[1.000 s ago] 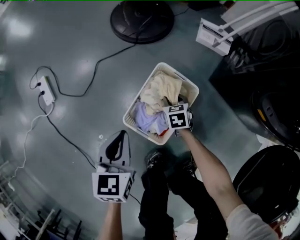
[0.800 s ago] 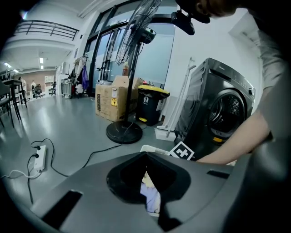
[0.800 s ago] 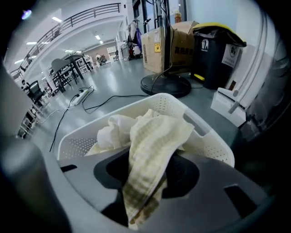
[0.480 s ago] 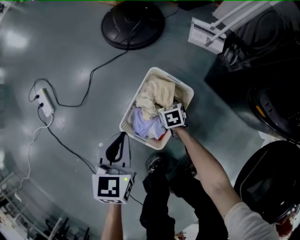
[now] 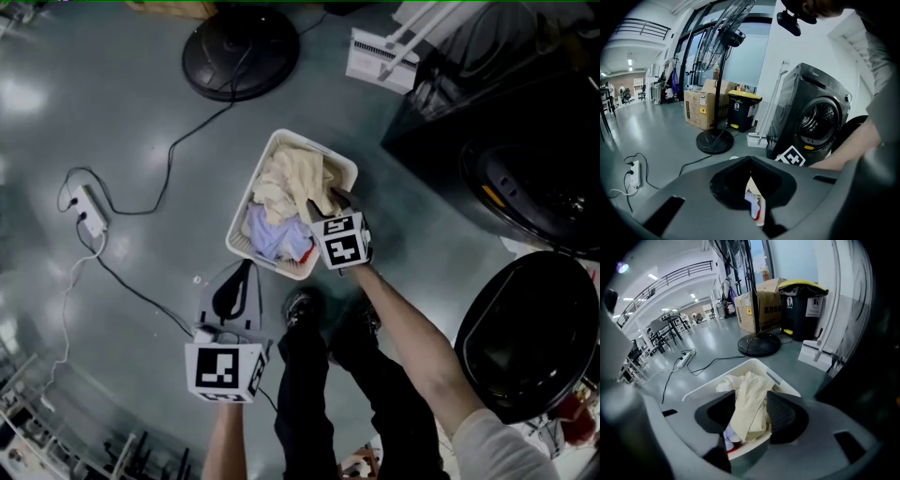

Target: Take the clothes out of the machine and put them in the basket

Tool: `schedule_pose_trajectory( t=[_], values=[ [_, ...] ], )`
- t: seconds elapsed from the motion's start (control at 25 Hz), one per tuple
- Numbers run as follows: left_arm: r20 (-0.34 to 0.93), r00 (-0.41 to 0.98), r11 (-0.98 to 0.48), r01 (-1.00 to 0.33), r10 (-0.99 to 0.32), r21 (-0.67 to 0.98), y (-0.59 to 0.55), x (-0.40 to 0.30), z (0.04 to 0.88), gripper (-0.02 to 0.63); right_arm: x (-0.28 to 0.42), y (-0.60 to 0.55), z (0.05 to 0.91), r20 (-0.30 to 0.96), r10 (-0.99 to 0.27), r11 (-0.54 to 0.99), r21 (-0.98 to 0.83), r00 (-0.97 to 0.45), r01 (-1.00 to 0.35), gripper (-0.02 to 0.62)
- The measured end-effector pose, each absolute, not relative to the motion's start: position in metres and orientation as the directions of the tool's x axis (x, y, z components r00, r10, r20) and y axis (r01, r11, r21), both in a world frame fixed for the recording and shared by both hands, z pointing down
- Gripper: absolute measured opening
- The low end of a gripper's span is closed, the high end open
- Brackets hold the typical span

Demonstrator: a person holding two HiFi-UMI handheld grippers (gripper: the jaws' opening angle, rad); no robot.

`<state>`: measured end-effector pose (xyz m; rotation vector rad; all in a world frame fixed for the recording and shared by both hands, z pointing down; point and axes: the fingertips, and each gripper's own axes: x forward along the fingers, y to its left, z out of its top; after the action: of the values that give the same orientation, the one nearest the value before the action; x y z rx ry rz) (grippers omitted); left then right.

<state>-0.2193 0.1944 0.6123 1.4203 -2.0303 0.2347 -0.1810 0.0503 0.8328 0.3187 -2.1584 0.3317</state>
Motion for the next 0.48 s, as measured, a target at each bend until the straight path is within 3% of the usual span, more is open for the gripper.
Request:
schedule_pose_trajectory(
  t=[0.28,0.48],
  values=[
    [0.585,-0.185,0.381,-0.895,-0.789,0.231,0.18,-0.203,0.566,0.018,-0.159,0.051,0.75,0.78,-0.142,0.931,-0.104,-0.609,-0.35,0.062],
    [0.588,-0.166,0.368,-0.898,-0.791,0.242,0.17,-0.199,0.54,0.018,-0.145,0.058,0.696,0.76,-0.133,0.921,-0.141,-0.637,-0.362,0.026]
  ],
)
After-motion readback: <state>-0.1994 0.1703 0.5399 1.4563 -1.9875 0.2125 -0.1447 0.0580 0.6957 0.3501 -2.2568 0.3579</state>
